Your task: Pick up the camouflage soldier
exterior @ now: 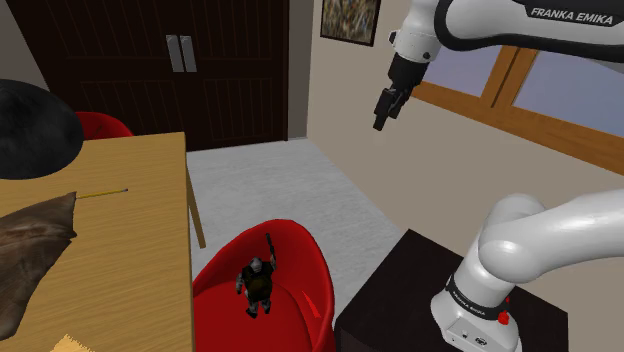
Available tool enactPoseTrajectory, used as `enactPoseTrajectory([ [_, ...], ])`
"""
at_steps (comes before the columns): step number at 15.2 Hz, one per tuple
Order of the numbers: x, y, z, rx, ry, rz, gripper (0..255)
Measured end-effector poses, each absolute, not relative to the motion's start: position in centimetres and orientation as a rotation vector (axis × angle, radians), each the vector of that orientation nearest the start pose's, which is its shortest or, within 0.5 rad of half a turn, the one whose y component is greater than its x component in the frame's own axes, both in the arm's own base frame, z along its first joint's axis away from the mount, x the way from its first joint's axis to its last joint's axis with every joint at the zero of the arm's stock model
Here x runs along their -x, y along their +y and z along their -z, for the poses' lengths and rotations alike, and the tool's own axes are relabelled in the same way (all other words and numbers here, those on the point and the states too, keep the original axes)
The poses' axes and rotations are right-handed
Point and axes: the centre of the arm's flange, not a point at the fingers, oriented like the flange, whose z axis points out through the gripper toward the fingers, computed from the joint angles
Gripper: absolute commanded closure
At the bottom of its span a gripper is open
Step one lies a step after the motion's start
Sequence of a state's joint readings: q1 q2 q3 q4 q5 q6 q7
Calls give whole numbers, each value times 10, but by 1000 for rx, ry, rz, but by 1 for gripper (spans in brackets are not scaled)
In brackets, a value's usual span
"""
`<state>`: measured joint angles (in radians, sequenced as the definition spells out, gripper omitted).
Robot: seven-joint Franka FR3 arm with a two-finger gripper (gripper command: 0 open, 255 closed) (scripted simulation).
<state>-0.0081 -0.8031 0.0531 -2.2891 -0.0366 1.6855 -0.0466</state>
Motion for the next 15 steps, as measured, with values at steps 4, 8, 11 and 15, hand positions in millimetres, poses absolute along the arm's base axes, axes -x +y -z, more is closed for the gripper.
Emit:
enactPoseTrajectory([
  [4,-328,33,-621,3195,-209,316,0],
  [8,-353,66,-595,3182,-358,315,0],
  [11,-370,90,-571,3166,-473,315,0],
  [15,-393,124,-539,3139,-626,313,0],
])
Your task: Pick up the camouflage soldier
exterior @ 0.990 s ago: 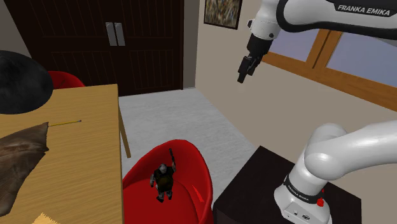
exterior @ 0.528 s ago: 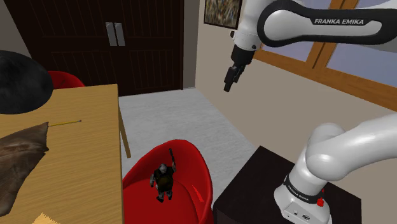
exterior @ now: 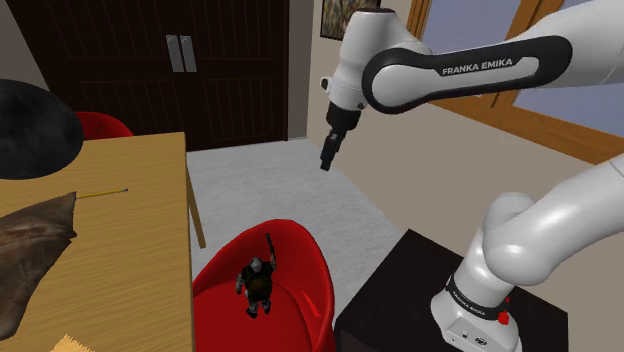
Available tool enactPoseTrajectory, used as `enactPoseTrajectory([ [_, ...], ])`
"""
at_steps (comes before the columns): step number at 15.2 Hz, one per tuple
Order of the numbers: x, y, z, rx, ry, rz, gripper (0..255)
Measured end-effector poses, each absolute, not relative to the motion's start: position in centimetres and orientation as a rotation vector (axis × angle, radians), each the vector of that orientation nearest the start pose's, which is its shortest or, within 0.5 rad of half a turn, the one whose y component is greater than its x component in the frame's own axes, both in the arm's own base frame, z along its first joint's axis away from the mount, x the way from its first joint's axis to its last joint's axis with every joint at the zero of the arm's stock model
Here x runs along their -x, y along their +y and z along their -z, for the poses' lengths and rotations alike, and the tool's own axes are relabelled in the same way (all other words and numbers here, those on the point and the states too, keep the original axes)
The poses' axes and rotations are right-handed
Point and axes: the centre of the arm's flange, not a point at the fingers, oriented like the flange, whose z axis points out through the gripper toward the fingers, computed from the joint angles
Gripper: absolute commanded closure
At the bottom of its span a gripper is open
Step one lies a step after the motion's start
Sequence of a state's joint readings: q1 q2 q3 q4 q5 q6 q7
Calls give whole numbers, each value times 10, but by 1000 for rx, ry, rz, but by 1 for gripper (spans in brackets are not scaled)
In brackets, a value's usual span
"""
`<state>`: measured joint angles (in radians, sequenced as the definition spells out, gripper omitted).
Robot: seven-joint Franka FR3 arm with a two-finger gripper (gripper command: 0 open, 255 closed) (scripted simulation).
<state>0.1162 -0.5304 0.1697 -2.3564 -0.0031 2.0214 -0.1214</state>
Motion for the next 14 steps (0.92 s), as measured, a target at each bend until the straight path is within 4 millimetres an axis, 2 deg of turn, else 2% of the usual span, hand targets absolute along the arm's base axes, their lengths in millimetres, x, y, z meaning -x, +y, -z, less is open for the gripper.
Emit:
enactPoseTrajectory([
  [9,-432,209,-471,3050,-963,306,0],
  [14,-440,256,-431,2986,-1145,300,0],
])
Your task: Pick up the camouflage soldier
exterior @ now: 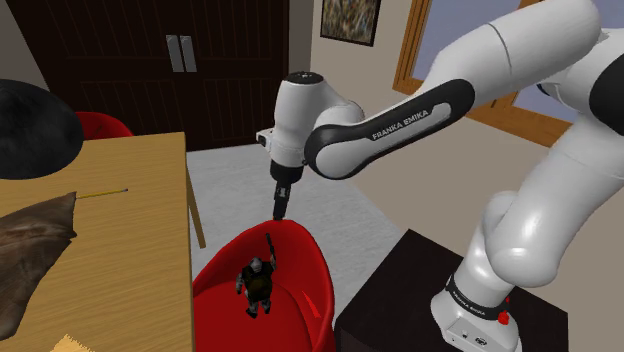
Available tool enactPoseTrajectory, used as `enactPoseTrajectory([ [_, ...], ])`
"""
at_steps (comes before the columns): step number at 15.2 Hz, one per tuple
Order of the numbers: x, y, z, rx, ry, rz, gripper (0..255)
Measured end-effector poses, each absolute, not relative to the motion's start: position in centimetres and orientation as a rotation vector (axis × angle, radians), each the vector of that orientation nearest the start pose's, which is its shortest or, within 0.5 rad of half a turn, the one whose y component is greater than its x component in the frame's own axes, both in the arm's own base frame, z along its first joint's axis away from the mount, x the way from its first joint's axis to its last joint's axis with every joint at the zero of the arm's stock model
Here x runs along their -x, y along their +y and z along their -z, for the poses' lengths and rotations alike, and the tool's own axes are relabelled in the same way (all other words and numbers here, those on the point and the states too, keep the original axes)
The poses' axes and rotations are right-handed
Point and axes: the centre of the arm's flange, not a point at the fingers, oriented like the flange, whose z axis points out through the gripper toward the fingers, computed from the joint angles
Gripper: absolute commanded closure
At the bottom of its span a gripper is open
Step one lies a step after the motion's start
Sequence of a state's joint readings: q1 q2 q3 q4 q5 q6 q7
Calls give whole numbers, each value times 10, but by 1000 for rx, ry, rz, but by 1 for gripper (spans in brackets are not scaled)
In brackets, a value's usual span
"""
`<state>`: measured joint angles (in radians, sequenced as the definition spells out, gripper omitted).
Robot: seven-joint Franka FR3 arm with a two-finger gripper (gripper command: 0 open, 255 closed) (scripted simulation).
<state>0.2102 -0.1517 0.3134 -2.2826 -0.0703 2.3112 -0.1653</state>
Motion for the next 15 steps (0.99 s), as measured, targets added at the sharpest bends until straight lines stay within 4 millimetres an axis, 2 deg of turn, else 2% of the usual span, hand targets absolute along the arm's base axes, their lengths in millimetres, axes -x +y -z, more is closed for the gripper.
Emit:
enactPoseTrajectory([
  [6,-449,317,-381,2893,-1357,292,0],
  [11,-445,369,-339,2804,-1528,285,0],
  [13,-440,387,-325,2765,-1595,281,0],
  [15,-439,394,-313,2746,-1626,279,0],
])
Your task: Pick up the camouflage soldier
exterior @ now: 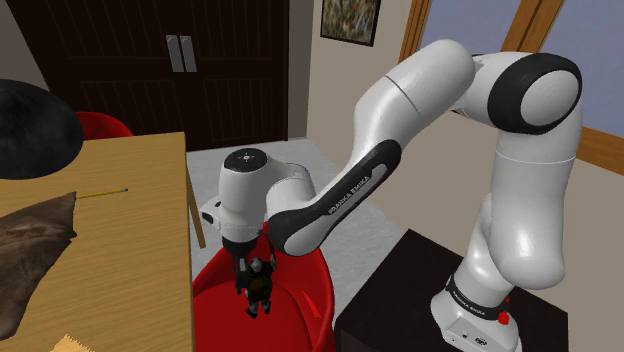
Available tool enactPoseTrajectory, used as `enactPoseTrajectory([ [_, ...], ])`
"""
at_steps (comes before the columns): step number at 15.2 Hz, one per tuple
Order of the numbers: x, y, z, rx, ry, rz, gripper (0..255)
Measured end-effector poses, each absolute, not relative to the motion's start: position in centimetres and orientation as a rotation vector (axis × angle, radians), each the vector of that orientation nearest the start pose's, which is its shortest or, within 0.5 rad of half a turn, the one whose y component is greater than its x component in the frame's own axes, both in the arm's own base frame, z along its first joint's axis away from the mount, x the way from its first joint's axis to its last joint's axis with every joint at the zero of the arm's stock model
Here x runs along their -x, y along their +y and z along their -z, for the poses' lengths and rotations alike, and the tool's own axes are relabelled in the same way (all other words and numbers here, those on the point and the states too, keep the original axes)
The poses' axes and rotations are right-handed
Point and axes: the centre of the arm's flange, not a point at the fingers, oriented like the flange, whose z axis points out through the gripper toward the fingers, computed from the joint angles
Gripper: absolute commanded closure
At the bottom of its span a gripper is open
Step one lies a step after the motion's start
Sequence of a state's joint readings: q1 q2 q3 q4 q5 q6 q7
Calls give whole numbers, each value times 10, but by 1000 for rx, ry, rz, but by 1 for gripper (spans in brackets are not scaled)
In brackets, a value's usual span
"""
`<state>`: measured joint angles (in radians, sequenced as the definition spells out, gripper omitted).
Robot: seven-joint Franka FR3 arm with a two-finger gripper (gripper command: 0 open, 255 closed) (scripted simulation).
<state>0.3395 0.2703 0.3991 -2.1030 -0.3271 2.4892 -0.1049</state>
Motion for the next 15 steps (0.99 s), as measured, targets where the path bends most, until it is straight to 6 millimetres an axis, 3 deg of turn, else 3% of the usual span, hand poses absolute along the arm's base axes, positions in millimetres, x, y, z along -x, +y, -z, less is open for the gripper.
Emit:
enactPoseTrajectory([
  [7,-440,398,-274,2740,-1637,279,0],
  [8,-440,398,-273,2740,-1637,279,255],
  [15,-440,399,-272,2739,-1637,281,255],
])
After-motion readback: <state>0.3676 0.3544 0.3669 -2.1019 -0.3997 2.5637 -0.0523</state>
